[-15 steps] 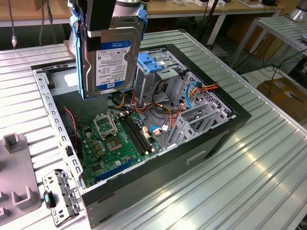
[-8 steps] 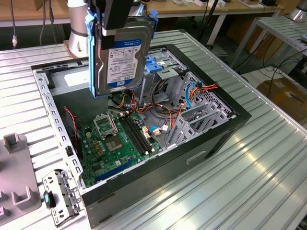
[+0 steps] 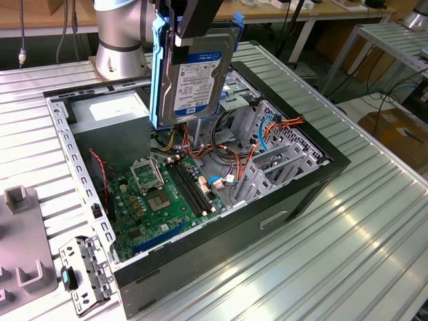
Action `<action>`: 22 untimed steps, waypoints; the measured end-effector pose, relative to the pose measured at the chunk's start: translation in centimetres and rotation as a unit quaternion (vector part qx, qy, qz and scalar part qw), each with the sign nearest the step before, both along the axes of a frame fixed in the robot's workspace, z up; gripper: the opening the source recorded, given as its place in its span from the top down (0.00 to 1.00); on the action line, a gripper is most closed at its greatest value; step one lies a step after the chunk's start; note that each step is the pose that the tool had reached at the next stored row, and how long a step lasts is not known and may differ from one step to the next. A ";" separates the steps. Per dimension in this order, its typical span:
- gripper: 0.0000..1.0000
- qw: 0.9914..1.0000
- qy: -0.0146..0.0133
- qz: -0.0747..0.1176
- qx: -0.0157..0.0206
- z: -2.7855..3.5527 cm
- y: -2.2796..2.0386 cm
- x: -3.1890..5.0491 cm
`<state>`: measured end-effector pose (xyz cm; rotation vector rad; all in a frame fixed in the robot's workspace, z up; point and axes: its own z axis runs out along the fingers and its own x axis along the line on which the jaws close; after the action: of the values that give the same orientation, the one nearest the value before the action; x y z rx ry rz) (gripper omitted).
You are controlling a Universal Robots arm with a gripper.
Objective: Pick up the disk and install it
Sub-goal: 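Insert the disk into the insertion slot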
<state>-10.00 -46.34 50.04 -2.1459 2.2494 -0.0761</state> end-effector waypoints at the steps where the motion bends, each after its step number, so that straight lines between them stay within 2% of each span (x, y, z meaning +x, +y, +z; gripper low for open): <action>1: 0.63 1.000 0.000 0.000 0.000 0.00 0.00 0.00; 6: 0.63 1.000 0.000 0.000 0.000 0.00 -0.23 0.01; 12: 0.63 1.000 0.000 0.000 0.000 0.00 -1.37 0.01; 14: 0.63 1.000 0.000 0.000 0.000 0.00 -1.91 0.01; 16: 0.63 1.000 0.000 0.000 0.000 -0.02 -2.64 0.01; 18: 0.63 1.000 0.000 0.000 -0.001 -0.07 -3.76 0.01; 22: 0.63 1.000 0.000 0.000 -0.001 -0.24 -5.35 0.05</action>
<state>-9.95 -51.69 49.80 -2.1467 2.2498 -0.0775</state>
